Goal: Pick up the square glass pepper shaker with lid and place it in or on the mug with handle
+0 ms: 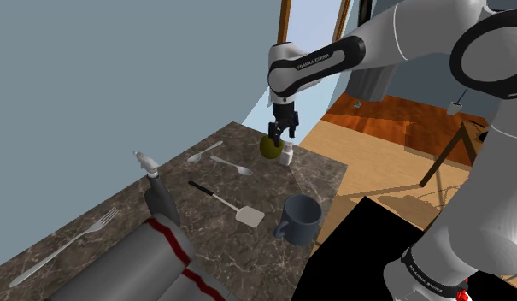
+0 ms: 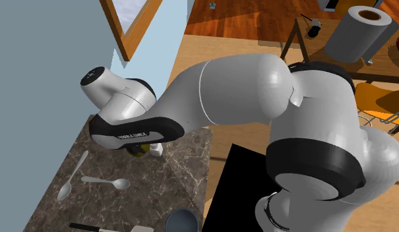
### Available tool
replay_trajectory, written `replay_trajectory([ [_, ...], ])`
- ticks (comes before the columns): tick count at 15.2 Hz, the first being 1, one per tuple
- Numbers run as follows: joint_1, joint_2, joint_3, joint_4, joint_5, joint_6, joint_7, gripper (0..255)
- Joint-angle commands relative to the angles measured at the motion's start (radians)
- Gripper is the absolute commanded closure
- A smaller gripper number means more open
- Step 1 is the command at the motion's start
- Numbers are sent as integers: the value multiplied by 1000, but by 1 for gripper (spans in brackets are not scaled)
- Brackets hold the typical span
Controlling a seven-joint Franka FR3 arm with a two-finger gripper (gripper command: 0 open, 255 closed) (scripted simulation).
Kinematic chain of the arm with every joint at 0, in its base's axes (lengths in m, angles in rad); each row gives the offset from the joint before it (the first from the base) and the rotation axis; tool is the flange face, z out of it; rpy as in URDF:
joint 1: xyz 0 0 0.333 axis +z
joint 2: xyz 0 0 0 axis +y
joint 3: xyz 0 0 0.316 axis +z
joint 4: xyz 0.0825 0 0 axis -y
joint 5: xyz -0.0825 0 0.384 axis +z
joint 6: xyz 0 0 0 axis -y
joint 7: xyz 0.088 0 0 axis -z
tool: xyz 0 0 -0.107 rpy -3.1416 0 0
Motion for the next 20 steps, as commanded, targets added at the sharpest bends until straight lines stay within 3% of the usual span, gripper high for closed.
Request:
replay_trajectory([
  [1,0,25,0,6,-2,18,1,0],
  [7,-2,47,-1,-56,-2,103,1,0],
  [15,-2,47,-1,-56,-2,102,1,0],
  [16,-2,47,-1,-56,-2,102,1,255],
  [20,-2,47,-1,-56,-2,102,1,255],
])
